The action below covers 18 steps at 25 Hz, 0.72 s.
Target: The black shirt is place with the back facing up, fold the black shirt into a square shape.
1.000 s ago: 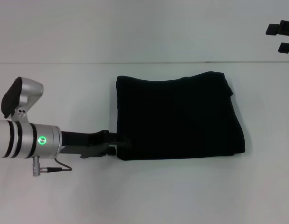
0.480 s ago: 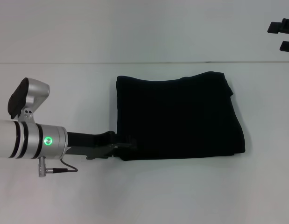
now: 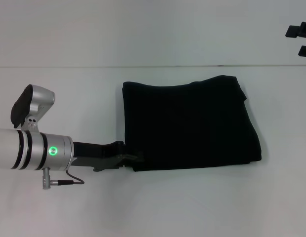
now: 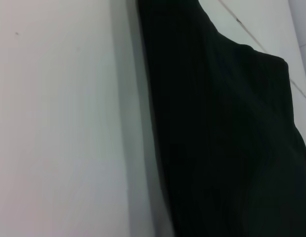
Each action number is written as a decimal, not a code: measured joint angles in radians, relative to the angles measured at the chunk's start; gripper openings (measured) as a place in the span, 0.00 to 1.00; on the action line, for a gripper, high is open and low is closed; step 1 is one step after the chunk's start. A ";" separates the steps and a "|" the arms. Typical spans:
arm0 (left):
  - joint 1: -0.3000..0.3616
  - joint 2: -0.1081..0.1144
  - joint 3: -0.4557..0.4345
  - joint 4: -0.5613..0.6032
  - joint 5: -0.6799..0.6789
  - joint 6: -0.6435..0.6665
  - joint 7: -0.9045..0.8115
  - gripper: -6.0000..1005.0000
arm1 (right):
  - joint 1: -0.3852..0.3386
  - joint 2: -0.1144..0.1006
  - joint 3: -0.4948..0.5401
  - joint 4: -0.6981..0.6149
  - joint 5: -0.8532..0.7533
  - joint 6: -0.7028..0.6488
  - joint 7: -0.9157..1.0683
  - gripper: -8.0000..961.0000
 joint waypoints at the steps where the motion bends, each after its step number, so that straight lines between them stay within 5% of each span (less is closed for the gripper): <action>1: 0.000 0.000 0.001 0.000 0.001 0.000 0.000 0.45 | -0.001 0.000 0.000 0.000 0.000 0.000 0.000 0.95; 9: -0.003 0.001 0.004 0.000 0.005 0.000 -0.003 0.29 | -0.004 -0.002 0.001 0.000 0.000 0.000 0.000 0.95; 14: 0.007 0.004 0.004 0.004 0.005 0.010 -0.002 0.09 | -0.004 -0.002 0.002 0.000 0.000 -0.001 0.000 0.95; 18: 0.035 0.011 -0.001 0.020 0.005 0.037 -0.001 0.06 | -0.004 -0.002 0.002 0.000 0.000 -0.002 0.000 0.95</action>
